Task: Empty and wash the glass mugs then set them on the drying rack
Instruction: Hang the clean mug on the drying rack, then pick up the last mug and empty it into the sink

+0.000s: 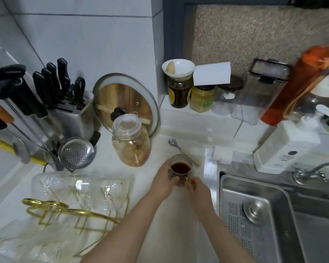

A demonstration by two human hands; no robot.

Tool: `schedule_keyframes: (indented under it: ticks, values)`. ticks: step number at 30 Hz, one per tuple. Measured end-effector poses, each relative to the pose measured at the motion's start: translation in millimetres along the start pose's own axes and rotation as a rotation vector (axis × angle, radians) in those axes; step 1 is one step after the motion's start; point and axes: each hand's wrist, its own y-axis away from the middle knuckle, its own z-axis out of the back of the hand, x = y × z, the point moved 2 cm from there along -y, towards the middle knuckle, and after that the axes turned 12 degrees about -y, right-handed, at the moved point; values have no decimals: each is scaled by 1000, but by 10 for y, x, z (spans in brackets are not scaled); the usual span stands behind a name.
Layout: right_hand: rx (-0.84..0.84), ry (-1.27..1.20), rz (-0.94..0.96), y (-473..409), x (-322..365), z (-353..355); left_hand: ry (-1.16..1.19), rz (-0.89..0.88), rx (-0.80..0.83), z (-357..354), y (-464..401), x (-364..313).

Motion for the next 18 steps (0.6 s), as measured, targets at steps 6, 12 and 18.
schedule_keyframes:
  ticks: [6, 12, 18]
  values:
    - [-31, 49, 111, 218, 118, 121, 33, -38, -2, 80, 110, -50]
    - [-86, 30, 191, 823, 231, 531, 30, -137, 4, 149, 588, -195]
    - [-182, -135, 191, 1663, 183, 943, 166, -301, 258, -5, 1264, -538]
